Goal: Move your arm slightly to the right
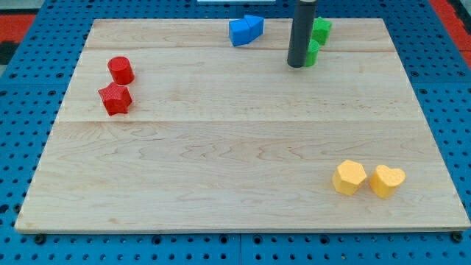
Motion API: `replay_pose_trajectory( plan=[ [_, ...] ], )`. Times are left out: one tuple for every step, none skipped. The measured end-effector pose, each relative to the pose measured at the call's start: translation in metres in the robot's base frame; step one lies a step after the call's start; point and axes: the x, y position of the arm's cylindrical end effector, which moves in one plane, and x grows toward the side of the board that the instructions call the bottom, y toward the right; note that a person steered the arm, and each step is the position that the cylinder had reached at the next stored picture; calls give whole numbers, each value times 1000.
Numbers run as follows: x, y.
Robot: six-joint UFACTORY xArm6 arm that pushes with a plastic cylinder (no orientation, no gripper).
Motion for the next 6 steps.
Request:
replay_pose_trajectory(
  plan=[
    [-17,31],
    [-29,46],
    [-14,56],
    [-10,47],
    [-8,-7],
    [-8,-26]
  ],
)
